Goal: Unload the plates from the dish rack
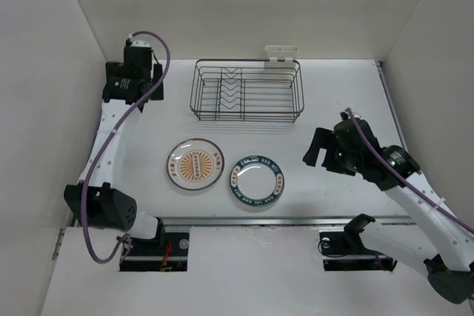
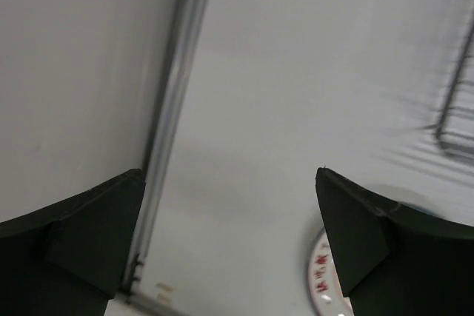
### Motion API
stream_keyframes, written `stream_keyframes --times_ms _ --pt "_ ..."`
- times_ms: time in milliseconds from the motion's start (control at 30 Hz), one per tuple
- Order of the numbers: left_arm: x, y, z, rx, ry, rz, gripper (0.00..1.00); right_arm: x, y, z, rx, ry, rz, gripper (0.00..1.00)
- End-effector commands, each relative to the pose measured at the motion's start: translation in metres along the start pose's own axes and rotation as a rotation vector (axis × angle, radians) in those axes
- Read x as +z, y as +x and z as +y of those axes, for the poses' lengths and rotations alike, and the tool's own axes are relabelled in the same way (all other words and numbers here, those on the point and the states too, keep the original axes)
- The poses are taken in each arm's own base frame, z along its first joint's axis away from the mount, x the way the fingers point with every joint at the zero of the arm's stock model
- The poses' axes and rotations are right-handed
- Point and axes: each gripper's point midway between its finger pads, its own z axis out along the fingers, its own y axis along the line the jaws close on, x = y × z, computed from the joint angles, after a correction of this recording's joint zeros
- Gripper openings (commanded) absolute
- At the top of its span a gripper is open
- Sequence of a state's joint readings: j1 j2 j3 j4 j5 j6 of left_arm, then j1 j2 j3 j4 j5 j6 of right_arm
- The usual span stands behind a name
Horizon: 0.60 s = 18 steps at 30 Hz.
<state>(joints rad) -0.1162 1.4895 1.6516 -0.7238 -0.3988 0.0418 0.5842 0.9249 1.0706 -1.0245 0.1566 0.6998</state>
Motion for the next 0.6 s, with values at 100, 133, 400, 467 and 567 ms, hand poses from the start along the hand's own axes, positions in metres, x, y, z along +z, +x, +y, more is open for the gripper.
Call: stream_keyframes --times_ms 100,133,400,467,567 --pt "-0.037 0.079 0.079 0.147 -0.349 0.135 1.00 -0.052 -0.015 -0.031 0.054 0.072 -0.138 1.00" --pt "-0.036 0.096 0.079 0.154 -0.349 0.162 1.00 -0.058 -0.011 -0.040 0.059 0.108 -0.131 1.00" --pt "-0.064 0.128 0.087 0.091 -0.330 0.146 1.00 -0.093 -0.024 -0.056 0.106 0.150 -0.218 1.00" --pt "-0.071 0.129 0.090 0.083 -0.330 0.135 1.00 -0.099 -0.024 -0.057 0.114 0.130 -0.238 1.00" --pt "-0.077 0.129 0.093 0.074 -0.330 0.121 1.00 -0.104 -0.022 -0.057 0.121 0.106 -0.247 1.00"
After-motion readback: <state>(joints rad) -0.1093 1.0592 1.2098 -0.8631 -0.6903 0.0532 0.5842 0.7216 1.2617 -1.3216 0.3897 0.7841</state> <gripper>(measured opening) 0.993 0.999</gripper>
